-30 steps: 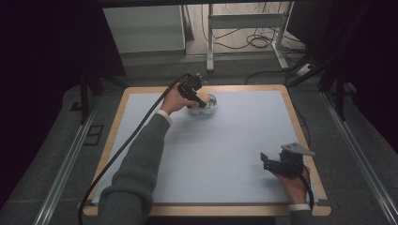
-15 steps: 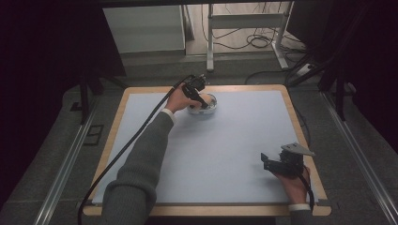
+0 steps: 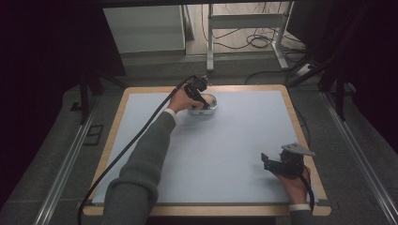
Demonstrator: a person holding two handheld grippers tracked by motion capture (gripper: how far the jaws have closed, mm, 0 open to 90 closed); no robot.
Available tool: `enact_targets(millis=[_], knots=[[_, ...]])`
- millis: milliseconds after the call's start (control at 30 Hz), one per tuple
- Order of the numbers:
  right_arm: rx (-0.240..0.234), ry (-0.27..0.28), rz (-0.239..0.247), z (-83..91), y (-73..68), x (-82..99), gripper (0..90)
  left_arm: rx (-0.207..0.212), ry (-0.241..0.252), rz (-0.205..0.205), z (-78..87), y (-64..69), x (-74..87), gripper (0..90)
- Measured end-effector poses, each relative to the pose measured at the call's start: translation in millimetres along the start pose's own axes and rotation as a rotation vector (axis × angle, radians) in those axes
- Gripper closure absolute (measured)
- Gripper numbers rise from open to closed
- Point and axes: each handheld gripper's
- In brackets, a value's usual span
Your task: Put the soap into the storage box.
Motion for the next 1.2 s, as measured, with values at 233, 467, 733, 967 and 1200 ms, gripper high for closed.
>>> enact_targets(millis=[233, 467, 733, 967, 1200], knots=[[0.001, -0.002, 0.001, 0.5, 0.4, 0.8, 8.5, -0.001, -0.004, -0.019, 8.4, 5.3, 1.9, 29.8], [-0.001, -0.001, 0.001, 1.1, -0.9, 0.4, 8.5, 0.013, 0.037, -0.013, 29.7, 12.1, 13.4, 26.6], [-0.004, -0.002, 0.003, 0.5, -2.3, 0.5, 8.5, 0.027, 0.1, 0.035, 56.6, 19.8, 39.6, 24.0], [-0.006, 0.007, 0.006, 2.4, -2.9, -0.8, 8.5, 0.005, 0.126, 0.039, 73.8, 32.9, 72.2, 22.4], [-0.009, 0.005, 0.01, 2.5, -3.7, -0.7, 8.5, 0.004, 0.188, 0.082, 86.0, 44.1, 110.2, 21.2]])
Point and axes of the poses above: each handheld gripper's, and its own axes: z roughly backward along the jaws, x roughly out of its underside, y roughly to its right, and after that the axes turned 5 degrees about -x, right-handed
